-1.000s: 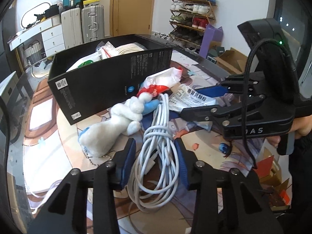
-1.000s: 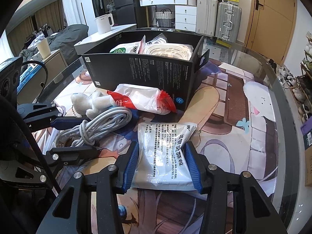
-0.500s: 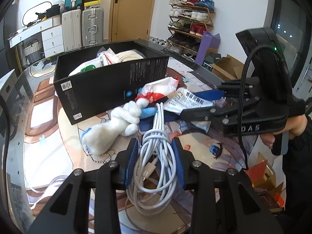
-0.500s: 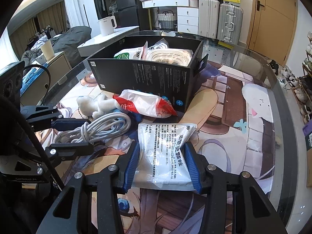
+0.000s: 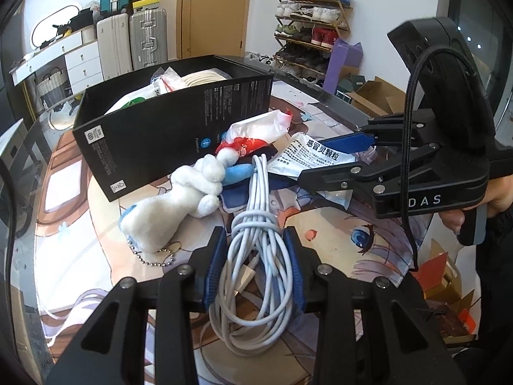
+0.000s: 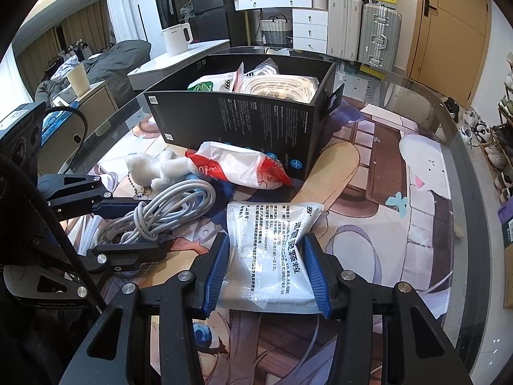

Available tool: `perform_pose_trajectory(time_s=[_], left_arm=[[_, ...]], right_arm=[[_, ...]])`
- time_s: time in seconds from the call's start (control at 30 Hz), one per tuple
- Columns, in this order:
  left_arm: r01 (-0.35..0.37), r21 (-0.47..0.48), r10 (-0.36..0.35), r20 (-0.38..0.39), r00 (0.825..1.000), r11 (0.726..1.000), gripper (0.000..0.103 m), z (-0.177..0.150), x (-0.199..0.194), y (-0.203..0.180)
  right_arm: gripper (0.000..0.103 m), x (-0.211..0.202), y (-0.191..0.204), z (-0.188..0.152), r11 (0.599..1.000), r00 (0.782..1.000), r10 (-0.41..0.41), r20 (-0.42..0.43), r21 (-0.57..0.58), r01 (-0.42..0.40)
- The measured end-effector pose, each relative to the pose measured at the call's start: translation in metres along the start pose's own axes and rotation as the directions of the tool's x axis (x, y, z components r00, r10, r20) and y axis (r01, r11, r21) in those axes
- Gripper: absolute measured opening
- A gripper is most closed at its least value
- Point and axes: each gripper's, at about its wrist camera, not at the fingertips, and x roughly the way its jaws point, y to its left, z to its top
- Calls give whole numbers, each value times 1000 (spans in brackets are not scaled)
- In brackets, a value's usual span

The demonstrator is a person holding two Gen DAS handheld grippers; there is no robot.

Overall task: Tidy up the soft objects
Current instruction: 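Grasp the white printed packet with the right tool while the left tool grasps the white cable bundle, then carry the cable bundle with the left tool while the right tool carries the packet over the box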

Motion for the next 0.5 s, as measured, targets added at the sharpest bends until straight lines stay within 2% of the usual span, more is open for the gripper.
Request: perform_pose_trajectory(time_s=[0.13,0.4,0.43,0.5], left_arm=[[-21,21,21,6,1000,1000,34,0,1,-5],[21,-19,-20,41,999,1000,33,-1,-13,3],[28,-22,-27,47,999,999,27,-1,-15,4],[36,-30,-34,58,998,999,27,-1,-20,7]], right_arm=[[48,0,0,-1,1000,1000,2,0,-3,-2],[48,-11,1,1,1000,999,16,30,-7,-16],[48,-14,1,1,1000,999,18,37,-8,-18],[48,-18,1,1,1000,999,19,44,-9,-18]])
